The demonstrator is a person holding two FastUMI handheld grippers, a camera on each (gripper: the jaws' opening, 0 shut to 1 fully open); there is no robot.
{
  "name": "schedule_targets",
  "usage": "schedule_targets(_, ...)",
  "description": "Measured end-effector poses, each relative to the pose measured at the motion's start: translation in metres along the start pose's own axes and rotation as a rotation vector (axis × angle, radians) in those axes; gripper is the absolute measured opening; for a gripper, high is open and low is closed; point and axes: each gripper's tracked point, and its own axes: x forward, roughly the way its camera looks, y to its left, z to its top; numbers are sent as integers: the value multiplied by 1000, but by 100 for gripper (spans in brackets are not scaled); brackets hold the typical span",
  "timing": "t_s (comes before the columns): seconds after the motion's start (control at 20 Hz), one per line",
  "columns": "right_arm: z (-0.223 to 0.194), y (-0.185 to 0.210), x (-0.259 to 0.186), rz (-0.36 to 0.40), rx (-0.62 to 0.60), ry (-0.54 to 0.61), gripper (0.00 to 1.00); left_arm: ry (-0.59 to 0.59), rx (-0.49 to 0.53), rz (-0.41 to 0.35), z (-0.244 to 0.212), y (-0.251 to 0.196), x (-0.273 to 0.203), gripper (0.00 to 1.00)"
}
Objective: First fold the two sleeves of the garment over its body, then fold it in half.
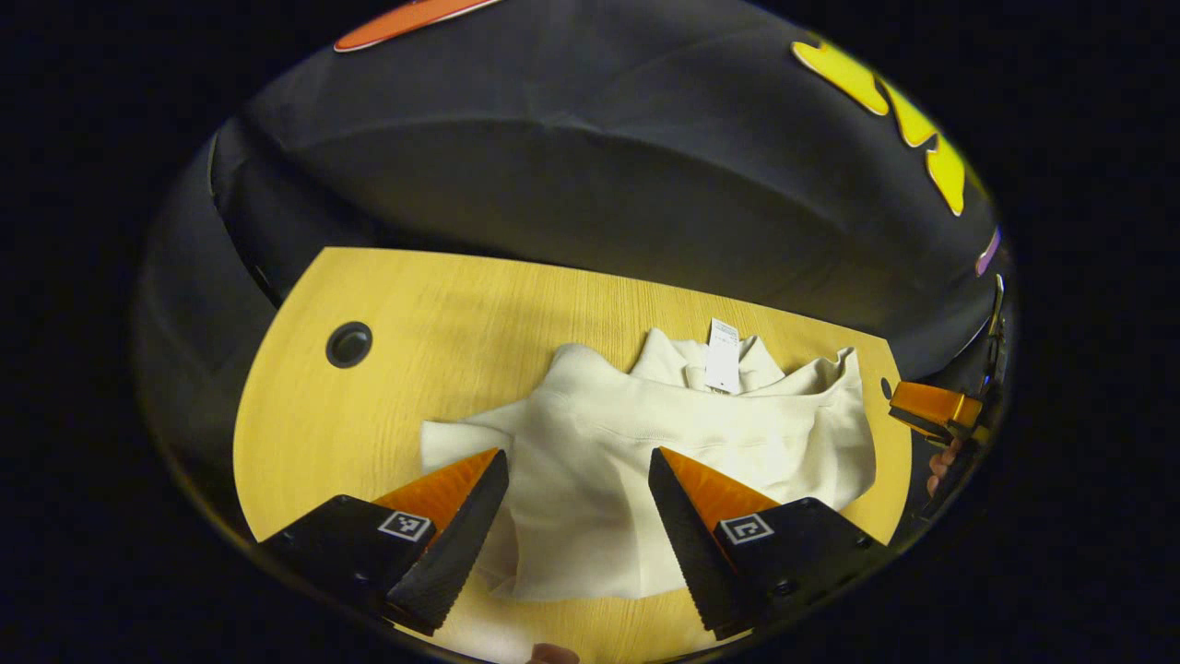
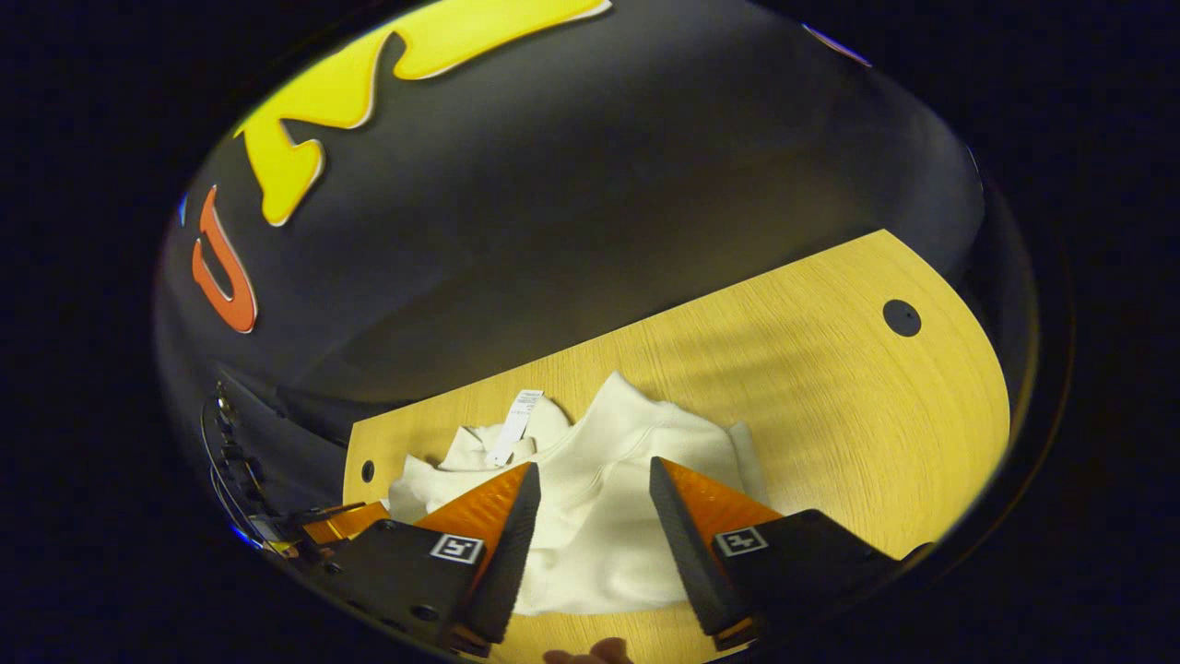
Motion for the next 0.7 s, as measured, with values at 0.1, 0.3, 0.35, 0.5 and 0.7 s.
schedule_targets(0.1, -1, 2, -24, -17, -77, -39, 84, -111, 20, 77, 15, 7, -29, 99)
schedule_targets(0.3, 14, 9, -98, -23, -189, -194, 98, -321, 50, 103, 31, -18, -112, 99)
schedule_targets(0.35, 20, 9, -120, -34, -217, -247, 93, -384, 63, 118, 36, -26, -141, 99)
schedule_targets(0.5, 21, 19, -191, -9, -268, -351, 94, -550, 76, 209, 42, -48, -236, 98)
schedule_targets(0.7, 11, 30, -284, -18, -339, -497, 97, -750, 77, 162, 36, -72, -319, 99)
